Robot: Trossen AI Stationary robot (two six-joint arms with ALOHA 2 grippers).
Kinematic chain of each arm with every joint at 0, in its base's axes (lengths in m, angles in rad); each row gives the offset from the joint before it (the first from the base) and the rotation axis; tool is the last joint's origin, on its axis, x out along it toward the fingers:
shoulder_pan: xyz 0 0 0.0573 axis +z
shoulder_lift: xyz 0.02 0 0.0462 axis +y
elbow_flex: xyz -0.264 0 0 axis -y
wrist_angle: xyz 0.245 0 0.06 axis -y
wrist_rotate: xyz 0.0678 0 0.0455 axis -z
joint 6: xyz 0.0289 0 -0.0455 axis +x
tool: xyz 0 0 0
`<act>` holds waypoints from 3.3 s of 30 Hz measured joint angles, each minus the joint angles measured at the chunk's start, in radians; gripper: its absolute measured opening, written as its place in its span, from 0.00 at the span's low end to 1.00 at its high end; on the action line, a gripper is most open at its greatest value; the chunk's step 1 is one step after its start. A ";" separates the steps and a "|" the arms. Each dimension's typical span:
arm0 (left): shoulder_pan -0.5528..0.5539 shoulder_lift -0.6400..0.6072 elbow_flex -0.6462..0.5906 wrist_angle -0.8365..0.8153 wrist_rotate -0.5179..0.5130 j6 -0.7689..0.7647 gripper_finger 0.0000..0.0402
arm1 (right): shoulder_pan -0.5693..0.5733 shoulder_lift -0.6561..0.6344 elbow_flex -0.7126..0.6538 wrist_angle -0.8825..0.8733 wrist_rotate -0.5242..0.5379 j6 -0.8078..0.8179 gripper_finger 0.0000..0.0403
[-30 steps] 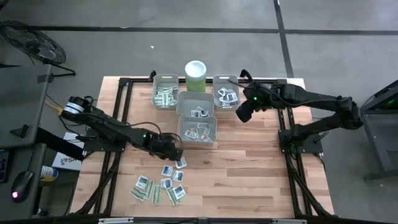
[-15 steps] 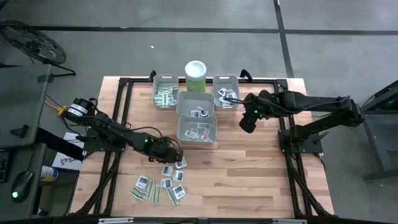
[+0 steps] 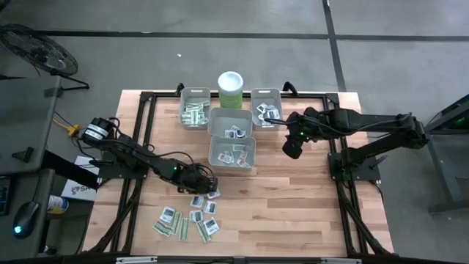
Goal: Pick & Place First Aid Supplies
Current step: Put the towelette pack into the right bin
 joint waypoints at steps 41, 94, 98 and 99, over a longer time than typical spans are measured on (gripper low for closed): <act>0.001 -0.083 0.174 -0.122 -0.166 0.404 0.00 | 0.028 0.000 -0.001 0.113 -0.151 -0.001 0.38; 0.001 -0.094 0.757 -0.218 -0.816 1.480 0.00 | 0.148 0.087 -0.001 0.859 -0.172 -0.216 0.20; 0.001 -0.094 0.757 -0.218 -0.816 1.480 0.00 | 0.148 0.085 -0.001 0.859 -0.174 -0.219 0.09; 0.001 -0.094 0.757 -0.218 -0.816 1.480 0.00 | 0.148 0.085 -0.001 0.858 -0.176 -0.219 0.06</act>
